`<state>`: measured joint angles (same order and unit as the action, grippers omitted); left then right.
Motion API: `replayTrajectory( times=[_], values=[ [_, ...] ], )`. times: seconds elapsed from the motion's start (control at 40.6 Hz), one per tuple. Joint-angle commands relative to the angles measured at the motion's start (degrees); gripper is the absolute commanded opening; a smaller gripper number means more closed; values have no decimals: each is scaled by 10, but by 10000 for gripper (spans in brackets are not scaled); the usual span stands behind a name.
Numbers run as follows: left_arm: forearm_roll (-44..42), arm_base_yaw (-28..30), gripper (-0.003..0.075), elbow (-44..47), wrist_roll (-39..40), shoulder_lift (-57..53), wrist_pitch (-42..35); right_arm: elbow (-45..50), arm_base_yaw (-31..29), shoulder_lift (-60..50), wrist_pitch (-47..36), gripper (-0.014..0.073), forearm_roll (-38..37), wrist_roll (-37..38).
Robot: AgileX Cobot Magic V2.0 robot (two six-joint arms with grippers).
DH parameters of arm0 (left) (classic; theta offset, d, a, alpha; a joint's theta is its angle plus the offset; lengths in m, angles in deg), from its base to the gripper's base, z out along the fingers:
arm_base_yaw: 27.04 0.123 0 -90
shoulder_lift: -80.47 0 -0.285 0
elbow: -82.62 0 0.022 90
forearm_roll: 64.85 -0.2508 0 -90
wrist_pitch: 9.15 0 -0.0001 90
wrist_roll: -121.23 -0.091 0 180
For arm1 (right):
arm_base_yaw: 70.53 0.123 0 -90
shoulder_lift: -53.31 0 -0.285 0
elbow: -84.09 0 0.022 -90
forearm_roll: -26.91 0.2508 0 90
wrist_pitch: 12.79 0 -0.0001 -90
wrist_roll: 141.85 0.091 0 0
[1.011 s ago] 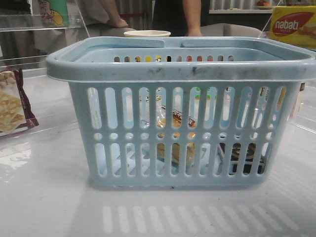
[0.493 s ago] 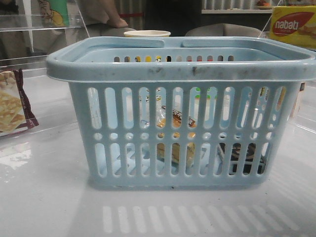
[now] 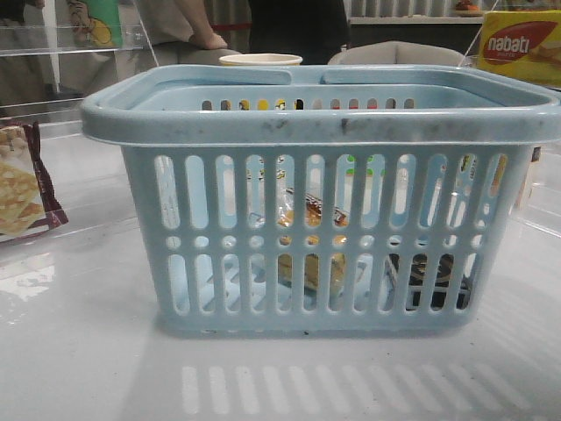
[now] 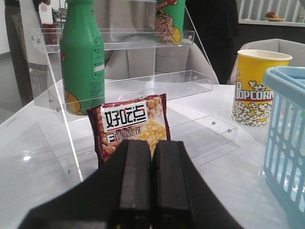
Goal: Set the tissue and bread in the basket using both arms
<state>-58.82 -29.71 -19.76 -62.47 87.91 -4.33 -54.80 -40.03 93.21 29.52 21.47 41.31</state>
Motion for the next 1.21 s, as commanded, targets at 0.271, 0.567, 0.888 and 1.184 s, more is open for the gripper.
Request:
replayTrajectory(
  times=[0.271,0.567,0.888,1.184],
  values=[
    [-1,-5,91,0,6,-10,-59,-15,-1,0,-36,57,-11,-1],
    [-34,-5,91,0,9,-10,-63,-15,-1,0,-36,57,-11,-1],
    [-45,-5,91,0,23,-10,-93,-15,-1,0,-36,57,-11,-1],
    [-45,-5,91,0,23,-10,-93,-15,-1,0,-36,57,-11,-1]
  ],
)
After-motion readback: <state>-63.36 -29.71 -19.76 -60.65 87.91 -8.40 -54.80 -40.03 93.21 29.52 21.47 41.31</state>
